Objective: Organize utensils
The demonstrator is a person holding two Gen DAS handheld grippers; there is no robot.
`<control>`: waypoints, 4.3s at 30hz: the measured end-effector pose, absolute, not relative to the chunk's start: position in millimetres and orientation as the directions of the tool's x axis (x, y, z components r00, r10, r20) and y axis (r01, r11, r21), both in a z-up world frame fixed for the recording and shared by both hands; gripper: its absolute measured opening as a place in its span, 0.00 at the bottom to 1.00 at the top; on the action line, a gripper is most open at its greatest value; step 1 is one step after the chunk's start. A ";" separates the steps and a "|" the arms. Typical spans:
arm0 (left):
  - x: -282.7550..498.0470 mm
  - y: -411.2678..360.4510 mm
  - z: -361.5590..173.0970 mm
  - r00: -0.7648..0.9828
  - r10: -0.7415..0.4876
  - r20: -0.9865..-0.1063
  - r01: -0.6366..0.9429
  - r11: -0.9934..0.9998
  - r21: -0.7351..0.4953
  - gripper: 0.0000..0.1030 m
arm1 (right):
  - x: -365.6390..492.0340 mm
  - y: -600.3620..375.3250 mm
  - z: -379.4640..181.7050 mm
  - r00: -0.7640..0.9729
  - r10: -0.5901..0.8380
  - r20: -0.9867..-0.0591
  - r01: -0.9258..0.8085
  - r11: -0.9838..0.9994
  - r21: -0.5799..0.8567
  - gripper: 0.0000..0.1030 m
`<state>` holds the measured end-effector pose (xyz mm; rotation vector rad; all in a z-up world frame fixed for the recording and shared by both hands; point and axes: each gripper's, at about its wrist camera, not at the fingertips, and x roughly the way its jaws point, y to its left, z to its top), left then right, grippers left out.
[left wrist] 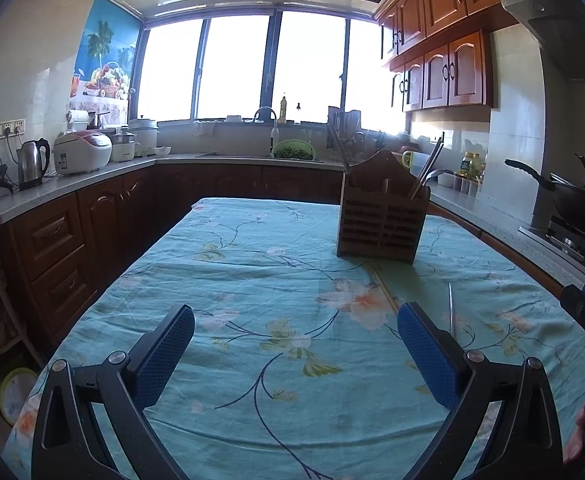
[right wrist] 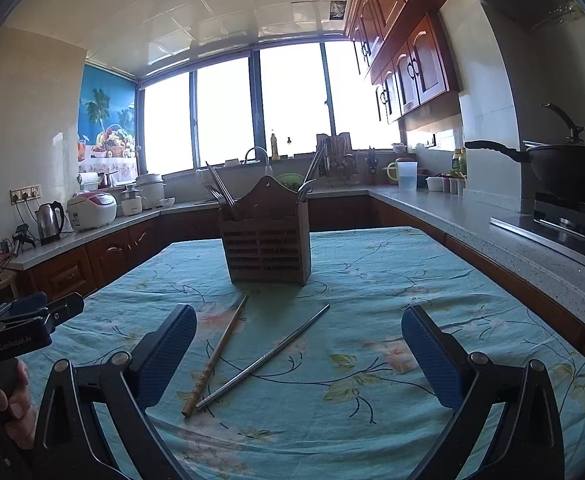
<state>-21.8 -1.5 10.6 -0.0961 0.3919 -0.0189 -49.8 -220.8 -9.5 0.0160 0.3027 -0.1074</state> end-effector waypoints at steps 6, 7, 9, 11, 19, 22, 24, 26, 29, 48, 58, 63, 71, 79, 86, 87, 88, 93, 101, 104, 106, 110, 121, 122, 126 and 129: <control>-25.5 -4.9 7.0 0.923 -0.027 -0.383 -0.002 0.997 -0.074 0.99 | -52.0 -220.6 -11.6 0.949 -0.100 -0.298 0.107 0.994 0.006 1.00; -26.3 -5.5 7.2 0.923 -0.025 -0.384 -0.002 0.998 -0.069 0.99 | -52.2 -220.6 -11.6 0.950 -0.101 -0.297 0.108 0.994 0.005 1.00; -27.7 -6.6 5.5 0.925 -0.016 -0.380 -0.007 0.998 -0.059 0.99 | -53.2 -220.5 -11.6 0.951 -0.101 -0.293 0.108 0.994 0.006 1.00; -28.5 -7.7 4.7 0.925 -0.012 -0.380 -0.007 0.999 -0.049 0.99 | -54.2 -220.3 -11.6 0.952 -0.102 -0.288 0.108 0.994 0.005 1.00; -28.0 -7.4 2.9 0.919 0.007 -0.394 -0.020 0.999 -0.030 0.99 | -54.1 -220.0 -12.1 0.952 -0.099 -0.291 0.104 0.995 0.002 1.00; -27.9 -7.9 4.0 0.920 0.011 -0.392 -0.024 0.999 -0.027 0.99 | -53.9 -219.5 -12.1 0.952 -0.096 -0.292 0.101 0.995 0.002 1.00; -27.7 -7.7 3.7 0.919 0.013 -0.394 -0.025 0.999 -0.024 0.99 | -53.6 -218.8 -12.0 0.951 -0.096 -0.293 0.101 0.995 0.000 1.00; -28.0 -8.3 4.1 0.919 0.017 -0.394 -0.027 0.999 -0.020 0.99 | -53.4 -218.4 -11.9 0.951 -0.095 -0.293 0.099 0.995 0.000 1.00; -28.6 -8.1 4.6 0.920 0.017 -0.391 -0.025 1.000 -0.017 0.99 | -53.8 -217.4 -11.7 0.953 -0.093 -0.290 0.096 0.995 -0.002 1.00; -35.4 -10.4 -1.0 0.934 0.019 -0.356 -0.014 1.000 0.016 0.99 | -56.5 -218.0 -11.6 0.957 -0.090 -0.276 0.094 0.996 -0.001 1.00; -36.0 -11.5 -0.7 0.935 0.019 -0.354 -0.014 1.000 0.017 0.99 | -56.7 -219.7 -11.4 0.957 -0.093 -0.274 0.097 0.995 0.001 1.00; -36.4 -11.4 -1.5 0.935 0.020 -0.354 -0.017 1.000 0.013 0.99 | -56.9 -219.3 -11.6 0.957 -0.093 -0.276 0.097 0.995 0.001 1.00; -35.9 -11.3 -1.2 0.933 0.018 -0.359 -0.014 1.000 0.013 0.99 | -56.6 -218.7 -12.5 0.955 -0.091 -0.281 0.095 0.996 -0.002 1.00; -36.6 -11.6 -1.1 0.931 0.015 -0.366 -0.013 1.000 0.009 0.99 | -55.6 -218.3 -13.0 0.953 -0.091 -0.288 0.094 0.996 -0.003 1.00; -36.9 -13.7 -1.0 0.929 0.014 -0.370 -0.012 1.000 0.008 0.99 | -53.9 -218.5 -13.8 0.951 -0.089 -0.296 0.093 0.996 -0.001 1.00; -37.2 -14.1 -1.0 0.929 0.015 -0.370 -0.013 1.000 0.009 0.99 | -53.7 -218.4 -14.0 0.950 -0.087 -0.298 0.091 0.996 -0.001 1.00; -37.2 -14.1 -1.0 0.929 0.016 -0.369 -0.013 1.000 0.009 0.99 | -53.0 -218.1 -14.1 0.949 -0.086 -0.303 0.090 0.996 0.000 1.00; -37.1 -14.6 -1.3 0.930 0.018 -0.367 -0.015 1.000 0.011 0.99 | -51.4 -216.8 -14.9 0.946 -0.087 -0.313 0.090 0.996 -0.006 1.00; -38.0 -16.5 -1.2 0.930 0.014 -0.368 -0.012 1.000 0.007 0.99 | -51.5 -216.4 -15.0 0.946 -0.088 -0.313 0.091 0.996 -0.003 1.00; -38.3 -17.3 -0.6 0.930 0.012 -0.367 -0.011 1.000 0.007 0.99 | -51.4 -216.6 -15.0 0.946 -0.088 -0.312 0.091 0.996 -0.004 1.00; -38.2 -17.6 -0.7 0.929 0.008 -0.369 -0.006 1.000 0.005 0.99 | -51.4 -216.7 -15.2 0.946 -0.087 -0.313 0.090 0.996 -0.004 1.00; -38.0 -19.2 -0.2 0.929 0.007 -0.370 -0.006 1.000 0.005 0.99 | -51.3 -216.1 -14.7 0.945 -0.087 -0.315 0.091 0.996 -0.002 1.00; -37.8 -21.2 0.5 0.927 0.005 -0.375 -0.005 1.000 0.001 0.99 | -51.3 -215.4 -14.4 0.945 -0.087 -0.315 0.091 0.996 -0.002 1.00; -37.8 -21.2 0.5 0.927 0.003 -0.375 -0.003 1.000 0.001 0.99 | -51.2 -215.7 -14.4 0.945 -0.087 -0.314 0.091 0.996 -0.002 1.00; -36.9 -22.0 0.2 0.926 0.004 -0.378 -0.003 1.000 0.001 0.99 | -51.2 -215.5 -14.4 0.945 -0.087 -0.315 0.091 0.996 -0.002 1.00; -36.5 -22.4 0.2 0.925 0.004 -0.380 -0.005 1.000 -0.001 0.99 | -51.4 -215.3 -14.5 0.945 -0.088 -0.315 0.092 0.996 -0.002 1.00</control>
